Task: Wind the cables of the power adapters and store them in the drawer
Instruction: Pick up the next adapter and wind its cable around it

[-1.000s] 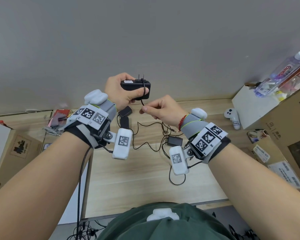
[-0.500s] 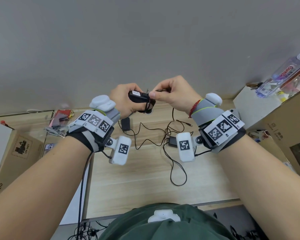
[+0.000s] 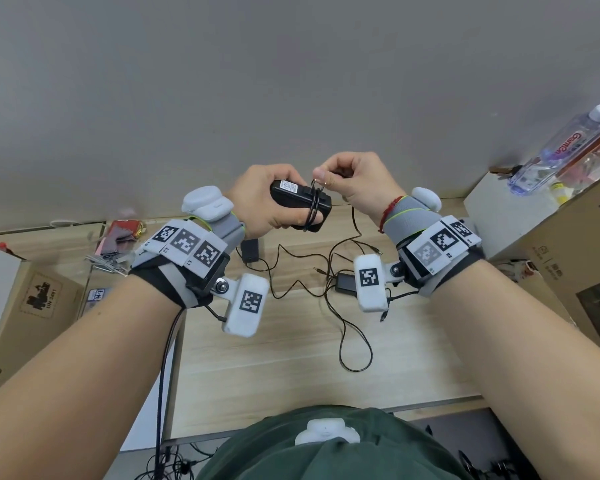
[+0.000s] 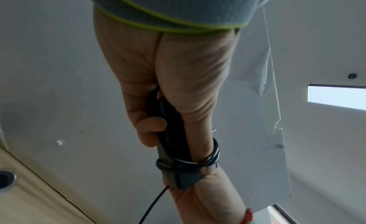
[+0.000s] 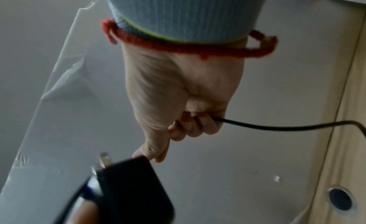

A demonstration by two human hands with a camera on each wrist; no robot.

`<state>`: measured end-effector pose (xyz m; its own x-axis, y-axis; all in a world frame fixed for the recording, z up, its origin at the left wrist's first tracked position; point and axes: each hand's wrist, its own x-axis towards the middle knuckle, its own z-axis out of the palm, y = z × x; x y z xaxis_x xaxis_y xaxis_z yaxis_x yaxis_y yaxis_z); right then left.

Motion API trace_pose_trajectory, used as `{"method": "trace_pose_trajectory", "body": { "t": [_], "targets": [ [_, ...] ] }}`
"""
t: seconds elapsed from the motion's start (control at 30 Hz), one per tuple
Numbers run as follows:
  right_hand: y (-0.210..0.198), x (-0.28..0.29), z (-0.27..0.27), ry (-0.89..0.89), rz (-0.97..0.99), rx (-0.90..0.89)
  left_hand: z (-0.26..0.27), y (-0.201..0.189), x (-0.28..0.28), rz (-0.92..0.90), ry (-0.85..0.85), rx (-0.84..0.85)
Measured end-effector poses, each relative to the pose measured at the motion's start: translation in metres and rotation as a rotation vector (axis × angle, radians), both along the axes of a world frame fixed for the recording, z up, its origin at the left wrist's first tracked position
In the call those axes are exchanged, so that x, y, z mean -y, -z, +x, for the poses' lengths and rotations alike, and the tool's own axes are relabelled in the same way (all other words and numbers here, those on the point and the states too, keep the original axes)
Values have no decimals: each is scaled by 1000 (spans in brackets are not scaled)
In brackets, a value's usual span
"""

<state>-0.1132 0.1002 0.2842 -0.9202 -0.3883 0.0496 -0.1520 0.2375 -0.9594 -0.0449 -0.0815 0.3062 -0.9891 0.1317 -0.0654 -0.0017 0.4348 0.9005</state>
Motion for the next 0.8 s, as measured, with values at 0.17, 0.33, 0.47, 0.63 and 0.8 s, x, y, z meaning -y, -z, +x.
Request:
{"method": "trace_pose_trajectory", "body": {
  "t": [0.17, 0.33, 0.47, 0.63, 0.8],
  "targets": [
    [15, 6, 10, -28, 59, 69, -1, -2, -6, 150, -98, -18],
    [25, 17, 26, -144, 151, 63, -9, -4, 0, 219, -259, -78],
    [19, 23, 34, -213, 194, 16, -16, 1, 13, 163, -345, -95],
    [-5, 15, 32, -197, 164, -5, -14, 9, 25, 70, -334, -28],
    [-19, 12, 21, -166, 139, -74, -12, 11, 26, -75, -276, -14]
  ]
}}
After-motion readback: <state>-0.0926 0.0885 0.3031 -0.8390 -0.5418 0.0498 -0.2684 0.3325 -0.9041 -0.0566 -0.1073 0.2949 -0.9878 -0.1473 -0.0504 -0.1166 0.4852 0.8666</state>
